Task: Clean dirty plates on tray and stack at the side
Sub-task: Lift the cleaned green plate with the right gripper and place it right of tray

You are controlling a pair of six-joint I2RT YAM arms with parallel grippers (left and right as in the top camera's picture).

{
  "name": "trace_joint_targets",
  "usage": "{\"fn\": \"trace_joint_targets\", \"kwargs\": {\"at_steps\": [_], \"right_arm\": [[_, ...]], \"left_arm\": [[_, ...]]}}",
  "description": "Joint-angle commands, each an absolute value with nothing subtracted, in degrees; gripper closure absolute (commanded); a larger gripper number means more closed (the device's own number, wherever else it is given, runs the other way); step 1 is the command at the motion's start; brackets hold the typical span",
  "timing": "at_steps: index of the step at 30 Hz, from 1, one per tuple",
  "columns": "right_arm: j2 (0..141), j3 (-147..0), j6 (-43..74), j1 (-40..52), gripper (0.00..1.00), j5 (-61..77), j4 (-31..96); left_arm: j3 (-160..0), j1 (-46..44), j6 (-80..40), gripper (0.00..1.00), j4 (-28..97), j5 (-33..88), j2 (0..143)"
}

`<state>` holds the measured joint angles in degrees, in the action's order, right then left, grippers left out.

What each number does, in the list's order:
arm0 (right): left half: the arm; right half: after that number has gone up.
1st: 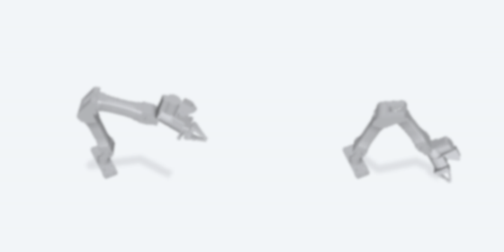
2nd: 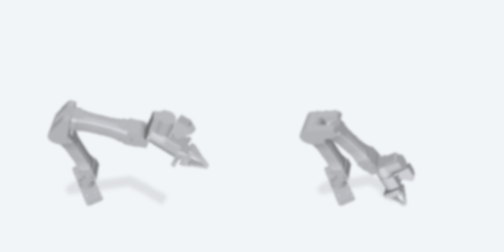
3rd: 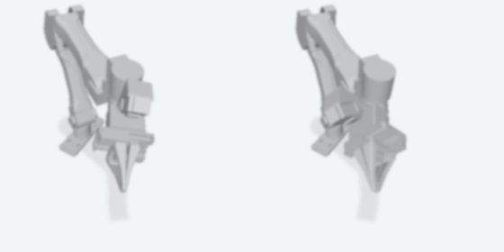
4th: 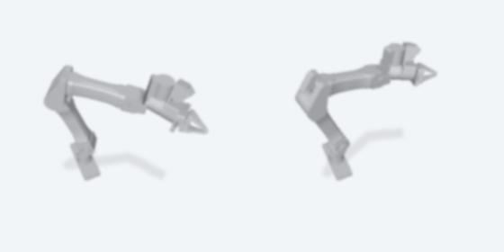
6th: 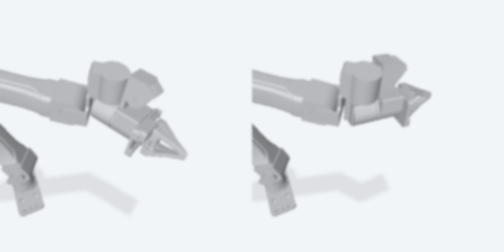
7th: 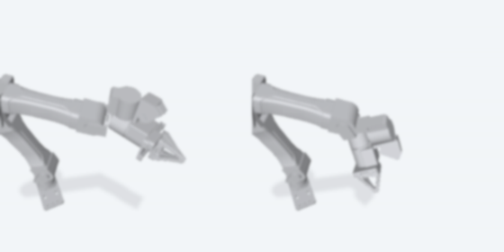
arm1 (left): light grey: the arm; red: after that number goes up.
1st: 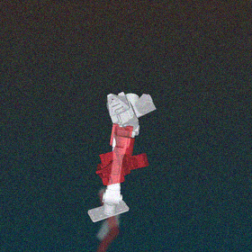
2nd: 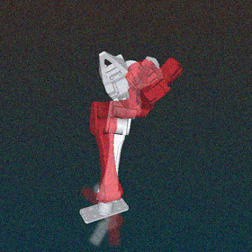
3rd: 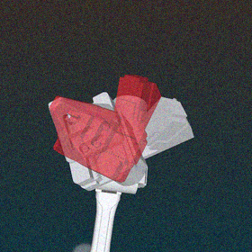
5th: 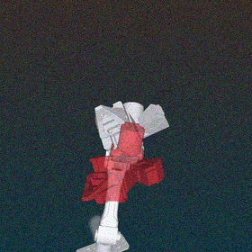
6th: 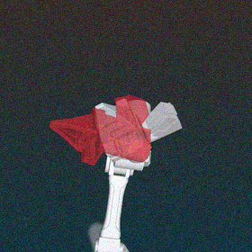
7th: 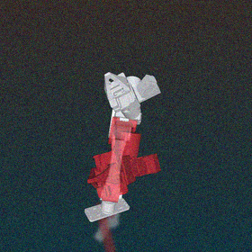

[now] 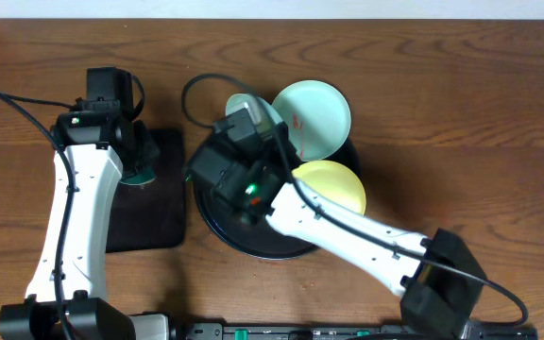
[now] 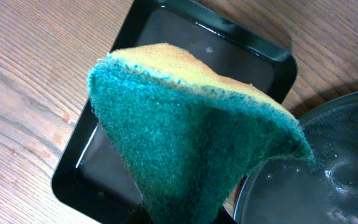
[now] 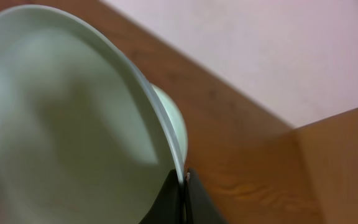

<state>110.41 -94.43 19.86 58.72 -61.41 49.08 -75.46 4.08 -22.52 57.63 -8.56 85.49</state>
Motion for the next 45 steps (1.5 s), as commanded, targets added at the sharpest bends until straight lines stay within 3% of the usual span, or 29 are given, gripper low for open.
{"fn": "trace_joint_targets", "kwargs": {"at_steps": [1,8,16,21,30,45], "right_arm": [[108.1,-94.5,19.6,55.3,0.99,-49.6,49.5],[103.4,-94.5,19.1,44.2,0.99,-21.8,49.5],[97.6,-94.5,17.9,24.3,0.99,2.3,52.0],[97.6,-94.3,17.1,10.5,0.99,4.3,57.0],[97.9,-87.3,11.8,-5.2,0.99,2.4,58.1],[98.1,-64.5,8.7,-10.8,0.99,-0.2,40.6]], "left_arm": [[-75.2,4.3,-23.2,0.93,57.5,-9.7,85.8],[-75.2,4.3,-23.2,0.92,57.6,-9.7,85.8],[-75.2,4.3,-23.2,0.92,57.6,-9.7,85.8],[-75.2,4.3,-23.2,0.92,57.6,-9.7,85.8],[-75.2,4.3,-23.2,0.92,57.6,-9.7,85.8],[-75.2,4.3,-23.2,0.92,57.6,-9.7,85.8]]}}
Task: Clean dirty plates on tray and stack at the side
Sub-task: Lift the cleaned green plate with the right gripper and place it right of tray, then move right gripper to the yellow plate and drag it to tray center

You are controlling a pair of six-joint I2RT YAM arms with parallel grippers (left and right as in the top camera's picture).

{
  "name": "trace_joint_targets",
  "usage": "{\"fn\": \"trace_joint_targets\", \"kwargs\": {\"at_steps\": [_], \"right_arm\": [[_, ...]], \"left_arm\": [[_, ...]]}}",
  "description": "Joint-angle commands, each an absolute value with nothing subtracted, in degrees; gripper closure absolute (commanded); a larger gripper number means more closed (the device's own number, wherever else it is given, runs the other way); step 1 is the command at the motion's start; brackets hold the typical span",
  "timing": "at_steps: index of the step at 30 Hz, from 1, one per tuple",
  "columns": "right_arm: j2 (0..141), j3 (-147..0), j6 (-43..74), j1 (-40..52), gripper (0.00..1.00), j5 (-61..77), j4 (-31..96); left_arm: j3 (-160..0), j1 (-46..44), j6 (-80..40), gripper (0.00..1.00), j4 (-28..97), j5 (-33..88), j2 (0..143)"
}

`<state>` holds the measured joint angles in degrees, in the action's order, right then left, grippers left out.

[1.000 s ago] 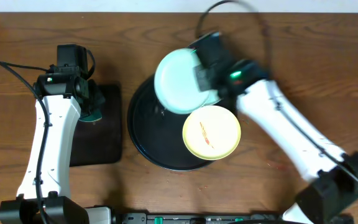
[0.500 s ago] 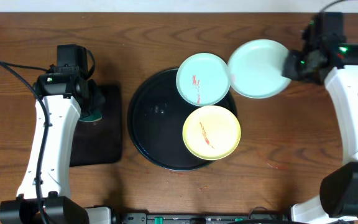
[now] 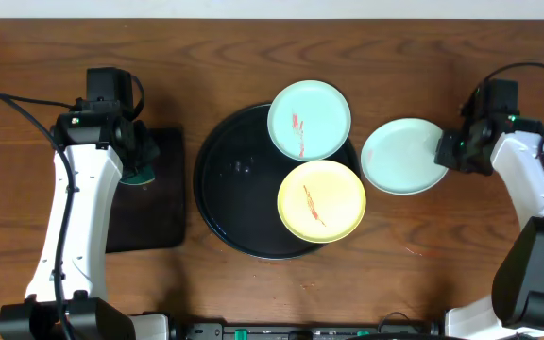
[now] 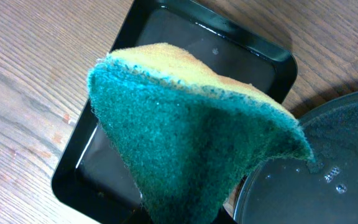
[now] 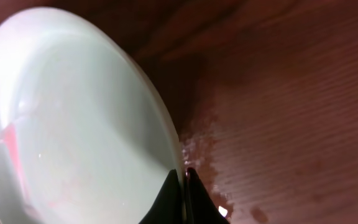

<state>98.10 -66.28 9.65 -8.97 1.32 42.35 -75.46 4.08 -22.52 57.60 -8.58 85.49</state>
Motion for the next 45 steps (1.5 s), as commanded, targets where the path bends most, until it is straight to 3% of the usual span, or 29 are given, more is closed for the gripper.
{"fn": "trace_joint_targets", "kwargs": {"at_steps": [1,9,12,14,18,24,38,45], "right_arm": [[98.2,-63.7,8.4,-11.7,0.99,-0.2,39.6],[98.3,-60.9,6.1,-16.7,0.98,2.5,35.7],[98.3,-60.9,6.1,-16.2,0.68,3.6,35.5],[98.2,-61.0,6.1,-15.7,0.55,3.8,35.7],[98.2,-63.5,6.1,-14.9,0.45,9.2,39.5],[98.1,-70.7,3.5,-8.7,0.46,19.7,49.8],[102.1,-71.4,3.2,12.5,0.5,16.0,53.6],[107.2,-71.4,3.1,15.6,0.69,15.9,55.1]], "left_arm": [[-75.2,4.3,-23.2,0.92,57.6,-9.7,85.8],[-75.2,4.3,-23.2,0.92,57.5,-9.7,85.8],[-75.2,4.3,-23.2,0.92,57.5,-9.7,85.8],[-75.2,4.3,-23.2,0.92,57.5,-9.7,85.8],[-75.2,4.3,-23.2,0.92,57.5,-9.7,85.8],[-75.2,4.3,-23.0,0.92,57.6,-6.1,85.8],[-75.2,2.9,-23.0,0.92,57.6,-2.3,85.8],[-75.2,2.4,-23.0,0.92,57.6,-2.3,85.8]]}}
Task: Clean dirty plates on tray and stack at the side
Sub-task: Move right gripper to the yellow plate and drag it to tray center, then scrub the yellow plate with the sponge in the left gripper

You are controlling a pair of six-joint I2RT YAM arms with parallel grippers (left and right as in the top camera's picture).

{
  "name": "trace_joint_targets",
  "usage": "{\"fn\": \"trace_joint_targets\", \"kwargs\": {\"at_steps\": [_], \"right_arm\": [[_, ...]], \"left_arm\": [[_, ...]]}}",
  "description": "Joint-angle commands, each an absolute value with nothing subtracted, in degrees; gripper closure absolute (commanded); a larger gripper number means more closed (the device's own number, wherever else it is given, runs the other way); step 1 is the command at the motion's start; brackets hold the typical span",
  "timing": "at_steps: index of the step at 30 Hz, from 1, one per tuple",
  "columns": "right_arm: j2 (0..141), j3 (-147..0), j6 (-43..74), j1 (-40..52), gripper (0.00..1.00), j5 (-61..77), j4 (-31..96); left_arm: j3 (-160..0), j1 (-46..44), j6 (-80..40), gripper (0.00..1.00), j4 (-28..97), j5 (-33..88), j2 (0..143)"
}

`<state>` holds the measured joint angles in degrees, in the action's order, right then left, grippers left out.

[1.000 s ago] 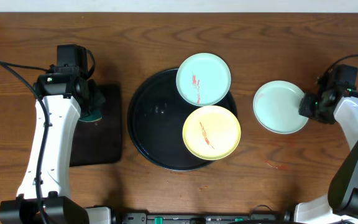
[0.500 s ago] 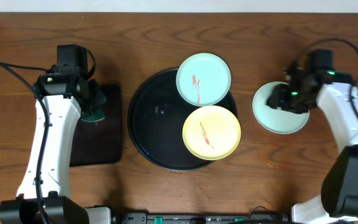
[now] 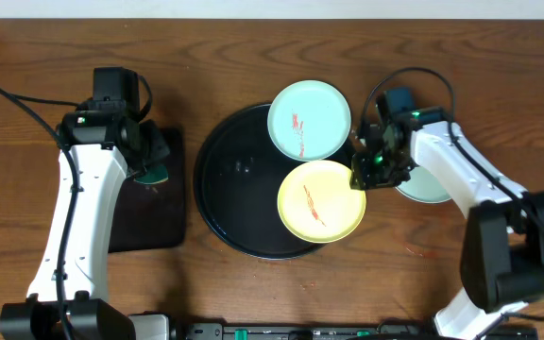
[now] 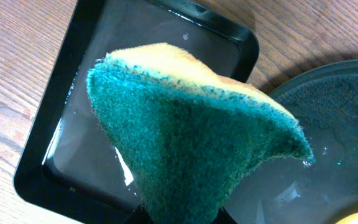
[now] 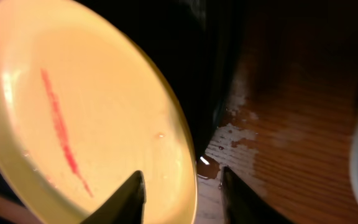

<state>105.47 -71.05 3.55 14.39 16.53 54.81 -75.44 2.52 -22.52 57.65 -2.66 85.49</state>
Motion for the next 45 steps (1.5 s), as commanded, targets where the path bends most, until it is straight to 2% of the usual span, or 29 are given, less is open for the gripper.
{"fn": "trace_joint_targets", "kwargs": {"at_steps": [1,3,5,6,12,16,20,23,36,45], "right_arm": [[107.4,-71.4,3.1,15.8,0.74,15.8,55.1],[107.5,-71.4,3.2,15.8,0.89,15.2,55.1],[107.5,-71.4,3.7,15.8,0.98,15.2,55.2],[107.5,-71.4,3.9,15.8,0.99,15.3,55.2],[106.7,-71.7,6.6,17.8,0.99,19.6,55.0],[106.5,-71.7,17.3,23.2,0.99,19.9,50.4],[106.7,-71.5,31.8,29.3,0.99,13.2,44.9],[107.9,-71.5,35.4,32.6,0.99,11.6,41.2],[114.5,-71.5,34.9,32.1,0.99,15.7,39.8],[114.5,-71.5,33.1,32.3,0.99,16.0,39.6]], "left_arm": [[-75.2,2.4,-23.0,0.92,57.6,-2.3,85.8],[-75.2,2.4,-23.0,0.92,57.6,-2.3,85.8],[-75.2,2.4,-23.0,0.92,57.6,-2.3,85.8],[-75.2,2.4,-23.0,0.92,57.6,-2.3,85.8],[-75.2,2.4,-23.0,0.92,57.6,-2.3,85.8],[-75.2,2.4,-23.2,0.92,57.6,-2.1,85.8],[-75.2,1.4,-23.6,0.92,57.6,-2.1,85.8],[-75.2,-0.1,-24.6,0.93,57.6,-1.9,85.8],[-75.2,-11.7,-28.4,0.93,56.1,-2.0,87.1],[-75.2,-20.8,-27.3,0.92,54.1,-0.5,97.7]]}}
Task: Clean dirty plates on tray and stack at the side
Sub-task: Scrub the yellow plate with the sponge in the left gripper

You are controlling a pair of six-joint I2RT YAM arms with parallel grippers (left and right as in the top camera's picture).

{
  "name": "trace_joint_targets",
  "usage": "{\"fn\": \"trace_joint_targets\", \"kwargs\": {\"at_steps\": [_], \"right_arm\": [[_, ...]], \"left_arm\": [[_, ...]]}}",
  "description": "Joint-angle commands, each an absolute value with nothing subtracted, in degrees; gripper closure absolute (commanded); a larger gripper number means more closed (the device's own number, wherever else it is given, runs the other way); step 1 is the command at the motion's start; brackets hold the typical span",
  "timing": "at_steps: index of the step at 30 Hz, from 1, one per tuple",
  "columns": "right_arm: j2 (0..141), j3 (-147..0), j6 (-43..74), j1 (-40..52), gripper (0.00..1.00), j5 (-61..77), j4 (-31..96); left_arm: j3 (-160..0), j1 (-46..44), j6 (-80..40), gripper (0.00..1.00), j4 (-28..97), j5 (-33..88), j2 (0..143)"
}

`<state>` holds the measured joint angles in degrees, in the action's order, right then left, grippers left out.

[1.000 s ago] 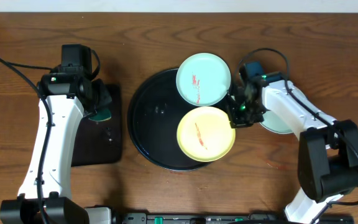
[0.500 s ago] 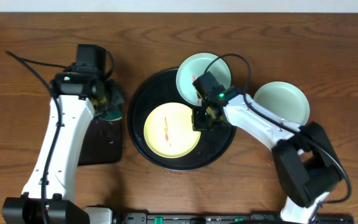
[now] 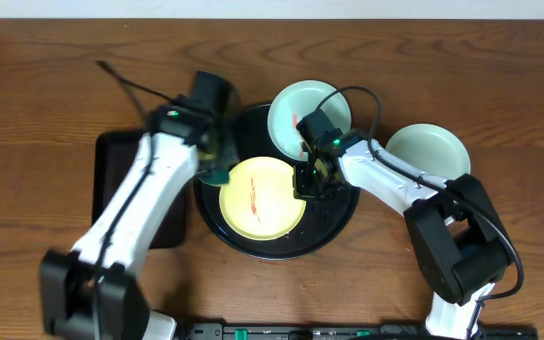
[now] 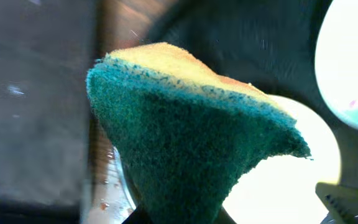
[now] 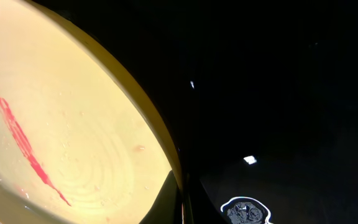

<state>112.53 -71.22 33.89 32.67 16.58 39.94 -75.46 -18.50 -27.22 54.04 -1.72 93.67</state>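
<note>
A yellow plate (image 3: 259, 196) with a red streak lies in the round black tray (image 3: 333, 222); my right gripper (image 3: 305, 179) is shut on its right rim, as the right wrist view shows at the plate (image 5: 61, 124). My left gripper (image 3: 213, 170) is shut on a green and yellow sponge (image 4: 191, 130), held over the tray's left edge beside the yellow plate (image 4: 291, 180). A pale green plate (image 3: 305, 113) with a red mark rests on the tray's far rim. Another pale green plate (image 3: 427, 151) sits on the table at the right.
A rectangular black tray (image 3: 111, 161) lies on the wooden table at the left, partly under my left arm. Cables loop above the round tray.
My right gripper was open at the yellow plate's right rim; now it is shut on it, and the plate sits further left in the tray. My left gripper with the sponge moved right to the tray's left edge.
My right gripper held a pale green plate over the tray, then at the table on the right, where that plate now lies. It then stood open at the yellow plate and now grips it. The left gripper kept the sponge over the rectangular tray until moving to the round tray.
</note>
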Motion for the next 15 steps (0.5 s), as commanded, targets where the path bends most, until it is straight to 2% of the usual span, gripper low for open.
{"fn": "trace_joint_targets", "kwargs": {"at_steps": [1,15], "right_arm": [[114.5,-71.5,33.1,32.3,0.99,16.0,39.6],[114.5,-71.5,32.6,32.3,0.99,16.0,39.6]], "left_arm": [[-75.2,-21.4,-26.5,0.93,53.8,0.7,98.9],[-74.1,-27.7,-25.5,0.93,53.6,9.9,110.5]]}}
